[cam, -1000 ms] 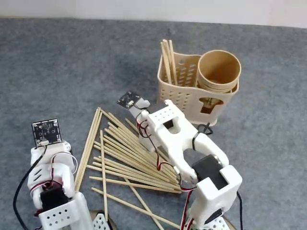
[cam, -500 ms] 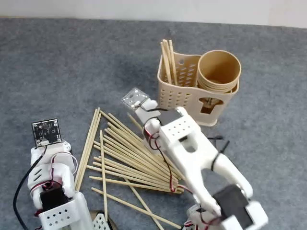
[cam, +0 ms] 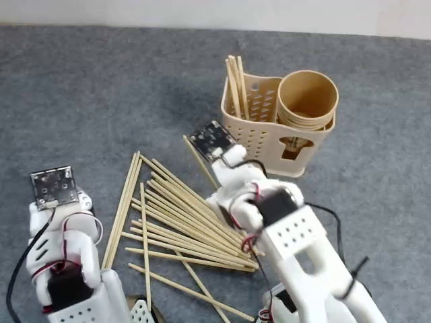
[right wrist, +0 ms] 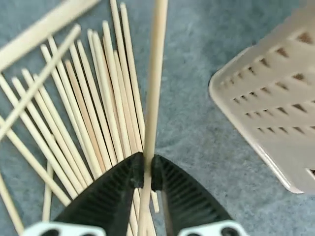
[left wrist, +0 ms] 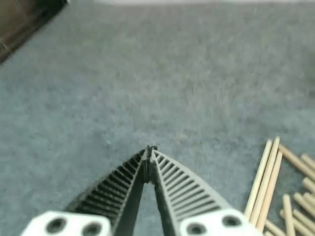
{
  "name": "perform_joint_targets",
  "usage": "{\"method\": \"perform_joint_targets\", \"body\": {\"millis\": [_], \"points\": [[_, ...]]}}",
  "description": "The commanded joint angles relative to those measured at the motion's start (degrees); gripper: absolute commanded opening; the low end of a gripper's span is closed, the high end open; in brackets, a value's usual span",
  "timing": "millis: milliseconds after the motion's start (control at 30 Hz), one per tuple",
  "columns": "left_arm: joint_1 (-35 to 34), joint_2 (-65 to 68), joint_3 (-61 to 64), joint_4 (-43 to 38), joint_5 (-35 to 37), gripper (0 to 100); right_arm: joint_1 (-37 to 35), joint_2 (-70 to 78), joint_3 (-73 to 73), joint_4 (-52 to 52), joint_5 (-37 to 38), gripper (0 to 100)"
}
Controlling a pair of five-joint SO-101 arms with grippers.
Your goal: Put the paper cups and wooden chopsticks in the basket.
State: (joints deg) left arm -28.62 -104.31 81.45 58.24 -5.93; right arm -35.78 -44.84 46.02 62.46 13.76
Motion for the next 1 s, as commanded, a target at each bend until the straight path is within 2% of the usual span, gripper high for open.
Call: {"method": "perform_joint_targets", "body": {"millis": [0, 133, 300, 433, 533, 667, 967], "points": [[3.8, 0.3, -7.4, 2.0, -1.4, 0, 0.4, -7.3, 2.2, -3.7, -1.9, 0.5], [10.3, 7.5, -10.9, 3.9, -3.5, 0, 1.5, -12.4, 5.4, -6.5, -3.0, 0.5], [11.1, 24.9, -17.9, 3.5, -3.7, 1, 6.3, -15.2, 6.7, -9.1, -4.0, 0.5], [11.5, 39.8, -22.8, 3.9, -5.1, 4, 6.8, -15.2, 7.1, -9.2, -4.0, 0.5], [14.6, 49.4, -25.5, 5.5, -5.1, 9, 6.8, -15.2, 7.1, -9.2, -4.0, 0.5], [20.9, 59.2, -28.5, 9.4, -4.8, 10, 6.9, -15.2, 7.1, -9.2, -3.9, 0.5], [29.8, 73.1, -29.2, 9.9, 9.2, 10, 7.1, -15.2, 7.3, -10.7, -3.9, 0.5]]}}
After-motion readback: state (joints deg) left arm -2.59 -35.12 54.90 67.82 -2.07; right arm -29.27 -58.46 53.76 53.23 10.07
